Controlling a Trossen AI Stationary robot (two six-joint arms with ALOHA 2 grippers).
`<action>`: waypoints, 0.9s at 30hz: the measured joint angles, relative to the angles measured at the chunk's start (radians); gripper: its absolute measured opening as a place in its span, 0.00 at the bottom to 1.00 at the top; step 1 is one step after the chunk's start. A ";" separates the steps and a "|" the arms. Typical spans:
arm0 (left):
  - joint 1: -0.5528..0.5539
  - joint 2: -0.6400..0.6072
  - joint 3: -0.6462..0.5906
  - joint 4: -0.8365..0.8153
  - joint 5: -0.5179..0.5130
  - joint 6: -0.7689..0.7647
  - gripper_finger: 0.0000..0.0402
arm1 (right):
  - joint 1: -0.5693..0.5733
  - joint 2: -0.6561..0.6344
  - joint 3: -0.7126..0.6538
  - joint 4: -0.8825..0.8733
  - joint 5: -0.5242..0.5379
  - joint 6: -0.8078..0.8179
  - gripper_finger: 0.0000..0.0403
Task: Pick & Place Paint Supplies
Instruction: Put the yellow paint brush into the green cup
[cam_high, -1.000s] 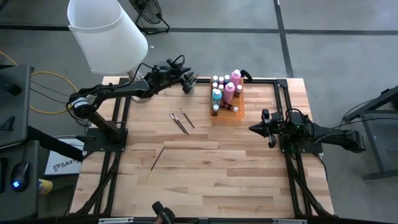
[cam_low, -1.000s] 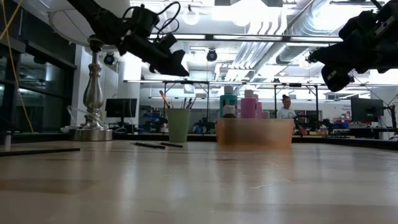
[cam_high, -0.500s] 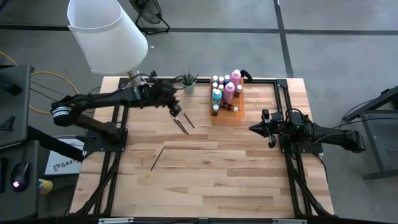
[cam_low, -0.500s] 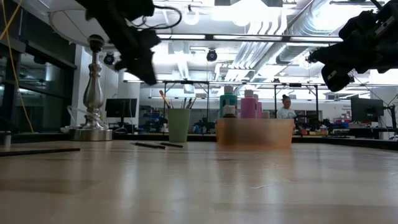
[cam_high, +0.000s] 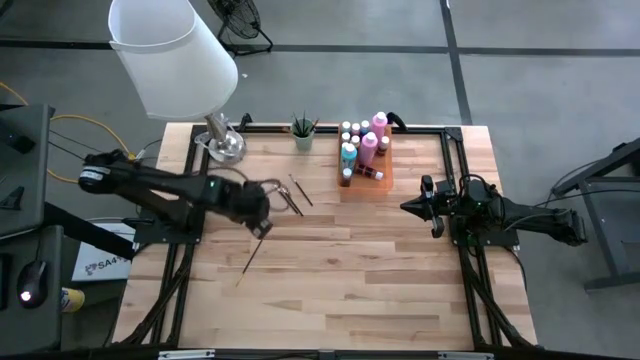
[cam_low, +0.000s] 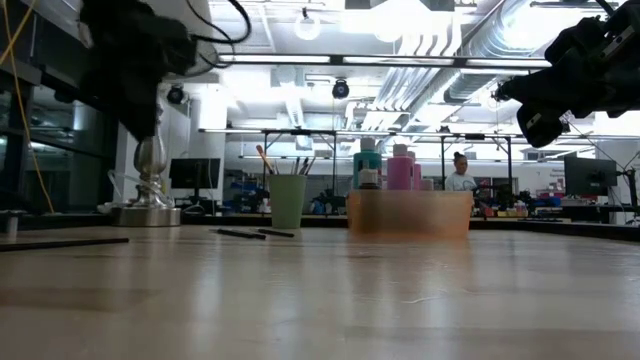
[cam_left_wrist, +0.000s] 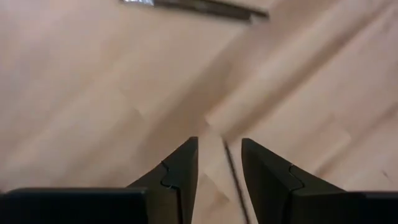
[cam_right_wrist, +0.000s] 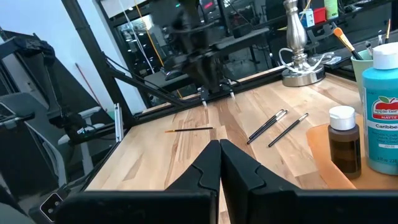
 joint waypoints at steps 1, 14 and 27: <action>-0.034 0.000 0.000 -0.006 0.007 -0.051 0.30 | 0.000 0.000 0.000 0.000 0.000 0.000 0.01; -0.412 0.000 0.000 -0.139 0.054 -0.666 0.30 | 0.000 0.000 0.000 0.000 0.000 0.000 0.01; -0.609 0.076 0.000 -0.098 0.108 -0.751 0.30 | 0.000 0.000 0.000 0.000 0.000 0.000 0.01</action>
